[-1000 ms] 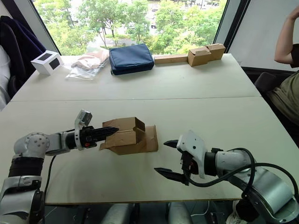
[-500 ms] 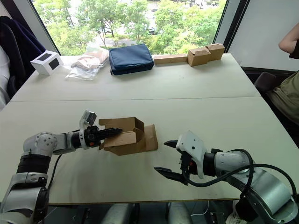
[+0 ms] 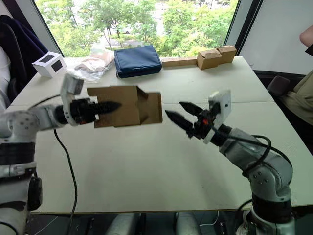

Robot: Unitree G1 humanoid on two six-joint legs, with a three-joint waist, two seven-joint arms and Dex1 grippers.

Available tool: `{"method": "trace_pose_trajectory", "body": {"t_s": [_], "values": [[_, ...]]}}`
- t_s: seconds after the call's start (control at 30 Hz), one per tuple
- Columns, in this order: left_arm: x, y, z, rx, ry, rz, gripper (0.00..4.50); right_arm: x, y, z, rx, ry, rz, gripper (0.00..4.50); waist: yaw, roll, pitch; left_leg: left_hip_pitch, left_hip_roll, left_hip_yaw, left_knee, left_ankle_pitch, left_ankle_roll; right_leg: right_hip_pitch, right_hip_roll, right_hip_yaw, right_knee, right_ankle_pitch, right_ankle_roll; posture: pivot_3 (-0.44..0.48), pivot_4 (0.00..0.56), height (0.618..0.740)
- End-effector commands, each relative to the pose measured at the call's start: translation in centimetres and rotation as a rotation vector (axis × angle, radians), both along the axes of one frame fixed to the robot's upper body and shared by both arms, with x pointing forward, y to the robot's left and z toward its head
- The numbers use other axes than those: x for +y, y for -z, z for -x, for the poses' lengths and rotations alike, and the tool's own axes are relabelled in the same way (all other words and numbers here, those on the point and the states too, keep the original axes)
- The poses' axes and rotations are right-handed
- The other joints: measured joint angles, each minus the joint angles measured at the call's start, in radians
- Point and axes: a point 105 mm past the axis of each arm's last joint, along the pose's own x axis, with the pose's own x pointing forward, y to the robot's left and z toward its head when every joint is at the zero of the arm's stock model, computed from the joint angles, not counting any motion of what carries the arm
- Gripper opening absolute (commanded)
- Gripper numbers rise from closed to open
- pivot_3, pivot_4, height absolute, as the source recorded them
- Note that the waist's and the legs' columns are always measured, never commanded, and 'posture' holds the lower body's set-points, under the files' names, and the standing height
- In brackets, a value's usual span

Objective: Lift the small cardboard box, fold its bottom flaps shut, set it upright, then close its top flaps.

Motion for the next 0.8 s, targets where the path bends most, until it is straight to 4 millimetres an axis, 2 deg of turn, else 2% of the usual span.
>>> {"method": "trace_pose_trajectory", "body": {"t_s": [0.03,0.07,0.17,0.2,0.8], "values": [[-0.6,-1.6,0.6,-0.101,0.051,-0.040,0.00,0.5,-2.5,-1.0,-0.025,0.008,-0.122,2.08,-0.007,0.000,0.000,0.000,0.000,0.000,0.000,0.001,-0.001,-0.001,0.000,0.000,0.000,0.000,0.000,0.000,0.150,0.737],[-0.7,-2.0,0.5,-0.121,0.055,-0.044,0.00,0.9,-3.1,-1.3,-0.031,0.006,-0.147,1.64,-0.013,0.000,0.000,0.000,0.000,0.000,-0.001,0.004,-0.007,-0.001,0.001,0.000,0.001,0.000,0.000,0.000,0.150,0.737],[-0.9,-3.1,0.4,-0.159,0.074,-0.041,0.00,1.4,-4.3,-2.7,-0.019,0.032,-0.220,0.37,-0.020,0.000,0.000,0.000,0.001,0.000,-0.001,0.004,-0.006,-0.002,0.002,0.000,0.002,0.000,0.000,0.000,0.150,0.737],[-1.0,-3.2,0.4,-0.167,0.081,-0.041,0.00,1.5,-4.5,-2.8,-0.019,0.030,-0.230,0.10,-0.021,0.000,0.000,0.000,0.001,0.000,-0.001,0.003,-0.004,-0.003,0.004,0.000,0.003,0.000,0.000,0.000,0.150,0.737],[-1.8,-3.7,0.6,-0.206,0.120,-0.016,0.00,6.3,-3.6,-0.2,-0.055,-0.168,-0.104,0.03,-0.024,0.000,0.000,-0.001,0.001,0.001,0.000,0.002,-0.002,-0.007,0.007,0.001,0.013,0.000,0.000,0.000,0.150,0.737]]}}
